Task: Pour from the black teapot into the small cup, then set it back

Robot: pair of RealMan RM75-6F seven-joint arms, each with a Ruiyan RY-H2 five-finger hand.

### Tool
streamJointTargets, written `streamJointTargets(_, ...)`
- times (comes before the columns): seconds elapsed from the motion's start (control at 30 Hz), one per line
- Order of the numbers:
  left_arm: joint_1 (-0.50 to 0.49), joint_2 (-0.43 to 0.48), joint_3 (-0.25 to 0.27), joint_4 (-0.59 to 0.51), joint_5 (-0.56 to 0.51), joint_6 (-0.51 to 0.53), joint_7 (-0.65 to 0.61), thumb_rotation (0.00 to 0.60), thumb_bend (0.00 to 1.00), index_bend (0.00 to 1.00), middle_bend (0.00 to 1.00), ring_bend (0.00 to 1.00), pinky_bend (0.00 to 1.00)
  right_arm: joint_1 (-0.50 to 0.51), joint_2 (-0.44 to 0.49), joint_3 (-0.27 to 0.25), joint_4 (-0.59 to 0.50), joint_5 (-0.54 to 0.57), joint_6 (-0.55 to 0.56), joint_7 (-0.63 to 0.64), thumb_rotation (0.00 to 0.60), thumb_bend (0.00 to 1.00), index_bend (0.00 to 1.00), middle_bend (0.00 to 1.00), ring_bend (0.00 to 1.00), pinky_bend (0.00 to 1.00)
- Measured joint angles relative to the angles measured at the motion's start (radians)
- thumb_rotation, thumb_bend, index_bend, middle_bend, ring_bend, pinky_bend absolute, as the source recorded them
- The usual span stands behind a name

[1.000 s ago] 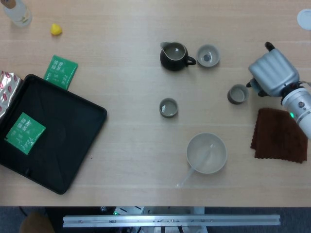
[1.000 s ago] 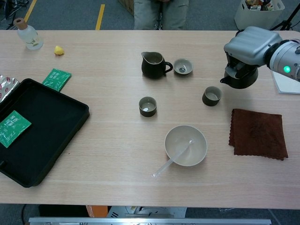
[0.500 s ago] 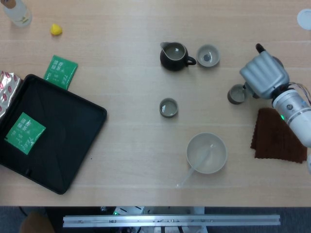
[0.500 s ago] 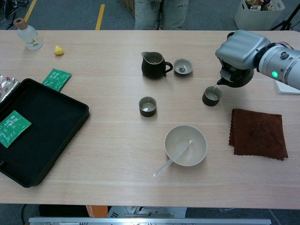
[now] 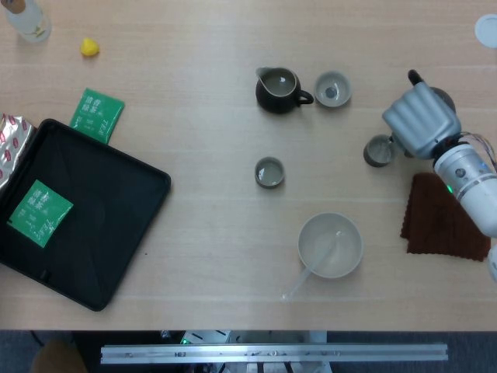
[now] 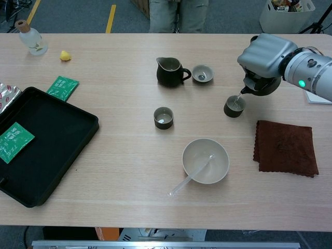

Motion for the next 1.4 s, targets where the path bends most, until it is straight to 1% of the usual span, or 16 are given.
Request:
streamJointTargets(0.2,0.000,0.000,0.000,-0.002,0.001,-0.001,0.004,0.600,0.30,0.11,0.17,0.10,0.09,-0.012,-0.002,0.002,0.003,-0.011,0.008,0.022,0.409,0.53,0.92,0.86,0.79,0.18)
streamJointTargets(0.33,-0.001,0.001,0.000,-0.004,0.001,-0.003,0.008,0.600,0.30,0.11,0.17,0.10,0.09,-0.027,-0.005,0.008,0.007,-0.023,0.012,0.059,0.409,0.53,0.92,0.86,0.79,0.18)
streamJointTargets(0.53,-0.003,0.005,-0.001,-0.009,0.003,-0.004,0.011,0.600,0.30,0.11,0.17,0.10,0.09,-0.062,-0.013,0.019,0.017,-0.060,0.023,0.131,0.413,0.52,0.92,0.86,0.79,0.18)
streamJointTargets(0.73,-0.006,0.010,-0.001,-0.015,0.003,-0.010,0.018,0.600,0.30,0.11,0.17,0.10,0.09,-0.111,-0.014,0.039,0.024,-0.108,0.040,0.240,0.417,0.51,0.92,0.86,0.79,0.18)
streamJointTargets(1.0,-0.012,0.014,-0.002,-0.027,0.007,-0.014,0.030,0.600,0.30,0.11,0.17,0.10,0.09,-0.157,0.006,0.086,0.001,-0.156,0.044,0.380,0.415,0.51,0.92,0.86,0.79,0.18)
streamJointTargets(1.2,-0.013,0.020,-0.003,-0.040,0.011,-0.011,0.039,0.600,0.30,0.11,0.17,0.10,0.09,-0.168,0.053,0.147,-0.093,-0.189,0.015,0.501,0.418,0.51,0.92,0.85,0.78,0.18)
streamJointTargets(1.3,-0.012,0.021,-0.001,-0.042,0.012,-0.009,0.040,0.600,0.30,0.11,0.17,0.10,0.09,-0.161,0.067,0.174,-0.132,-0.200,-0.014,0.524,0.416,0.50,0.92,0.84,0.77,0.18)
streamJointTargets(1.4,-0.008,0.022,0.000,-0.042,0.012,-0.005,0.035,0.600,0.30,0.11,0.17,0.10,0.09,-0.148,0.056,0.181,-0.142,-0.197,-0.030,0.518,0.416,0.50,0.92,0.83,0.76,0.18)
